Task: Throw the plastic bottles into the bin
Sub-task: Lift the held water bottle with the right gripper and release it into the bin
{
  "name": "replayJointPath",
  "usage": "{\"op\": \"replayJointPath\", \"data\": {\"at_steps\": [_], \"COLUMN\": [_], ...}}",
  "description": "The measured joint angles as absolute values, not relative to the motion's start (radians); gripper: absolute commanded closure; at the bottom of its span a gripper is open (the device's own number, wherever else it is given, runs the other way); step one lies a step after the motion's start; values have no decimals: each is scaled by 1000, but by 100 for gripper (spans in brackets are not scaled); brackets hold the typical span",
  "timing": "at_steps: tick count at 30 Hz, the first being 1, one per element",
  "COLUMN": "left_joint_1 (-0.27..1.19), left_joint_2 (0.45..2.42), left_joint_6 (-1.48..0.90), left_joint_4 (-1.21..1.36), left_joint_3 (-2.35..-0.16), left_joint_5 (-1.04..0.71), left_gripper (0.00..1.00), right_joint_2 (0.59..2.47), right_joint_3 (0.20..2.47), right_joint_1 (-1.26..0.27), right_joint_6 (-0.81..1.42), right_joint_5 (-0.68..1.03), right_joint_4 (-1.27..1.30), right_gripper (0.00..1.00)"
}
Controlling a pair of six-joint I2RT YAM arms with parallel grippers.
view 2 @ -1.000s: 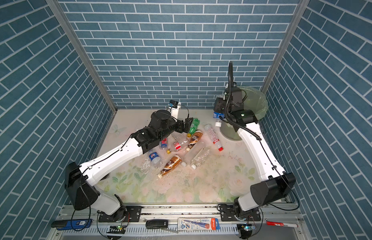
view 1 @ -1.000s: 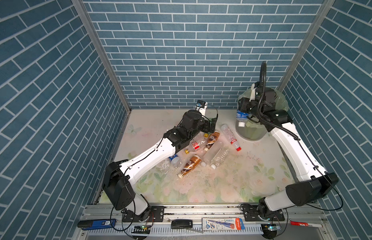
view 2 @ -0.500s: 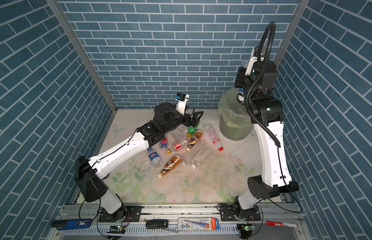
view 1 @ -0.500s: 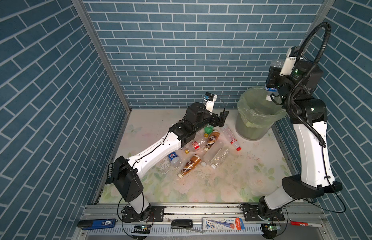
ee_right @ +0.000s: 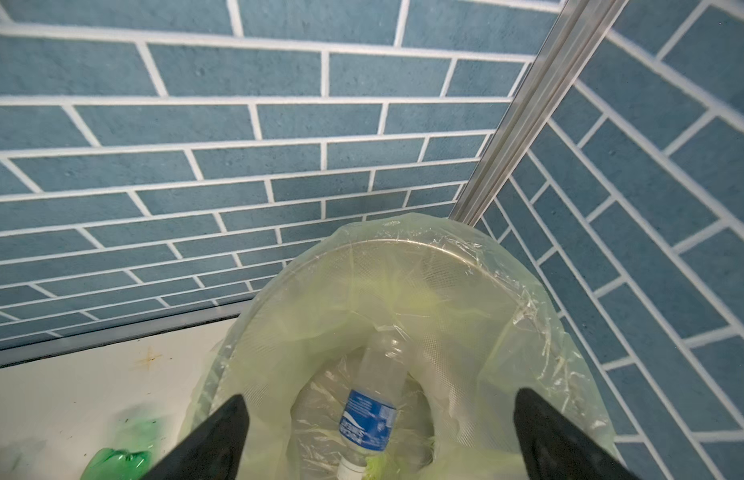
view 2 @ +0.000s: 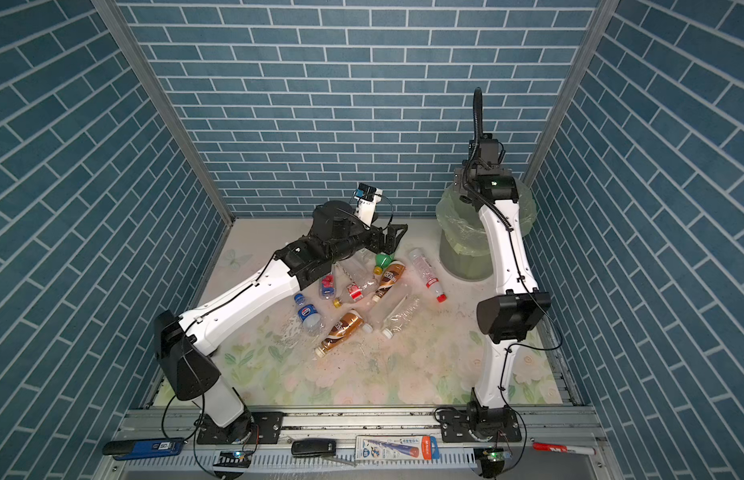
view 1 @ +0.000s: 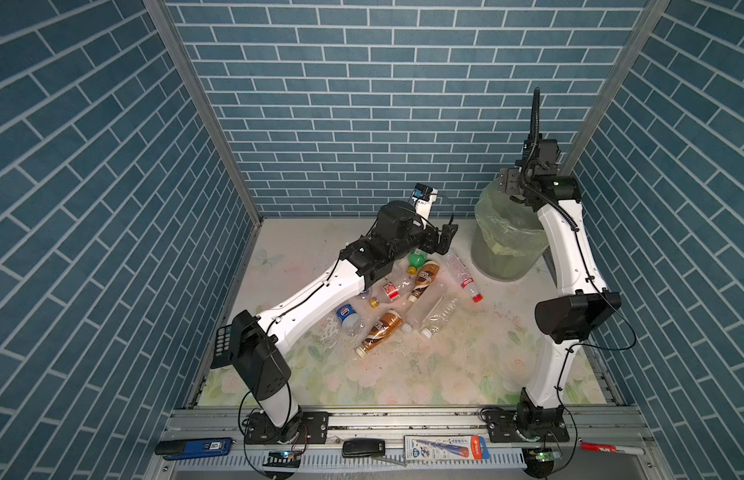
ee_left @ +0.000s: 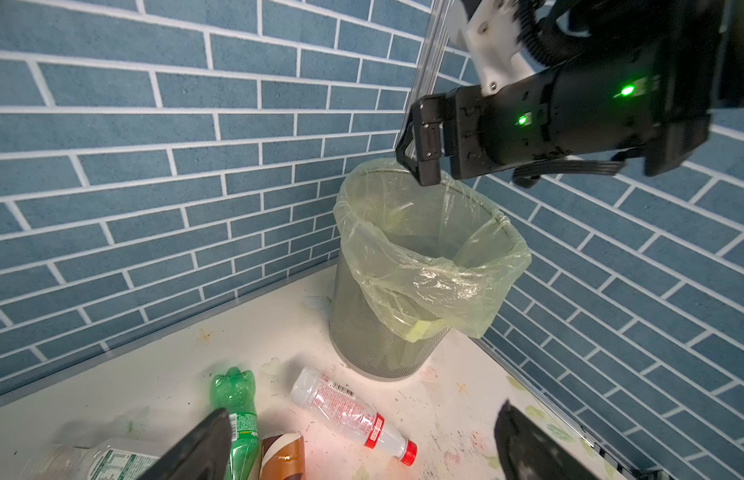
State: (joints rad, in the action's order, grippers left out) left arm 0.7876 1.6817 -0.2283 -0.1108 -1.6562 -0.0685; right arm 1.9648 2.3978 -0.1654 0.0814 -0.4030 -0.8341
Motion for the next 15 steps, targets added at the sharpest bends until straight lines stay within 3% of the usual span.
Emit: {"op": "replayJointPath", "data": {"at_steps": [7, 15], "left_joint_1": [788, 788], "left_joint_2": [1701, 1710], "left_joint_6": [-248, -284], "left_joint_4": [-138, -162], "left_joint_3": [-1657, -1613], "left_joint_5": [-69, -68], "left_gripper": [1, 1], "right_joint_2": [1828, 1921], "right_joint_3": [2353, 2360], "right_joint_1": [-167, -182], "right_joint_6": [81, 89], "right_joint_5": [-350, -165], "right_joint_4": [-823, -883], "right_gripper": [1, 19]}}
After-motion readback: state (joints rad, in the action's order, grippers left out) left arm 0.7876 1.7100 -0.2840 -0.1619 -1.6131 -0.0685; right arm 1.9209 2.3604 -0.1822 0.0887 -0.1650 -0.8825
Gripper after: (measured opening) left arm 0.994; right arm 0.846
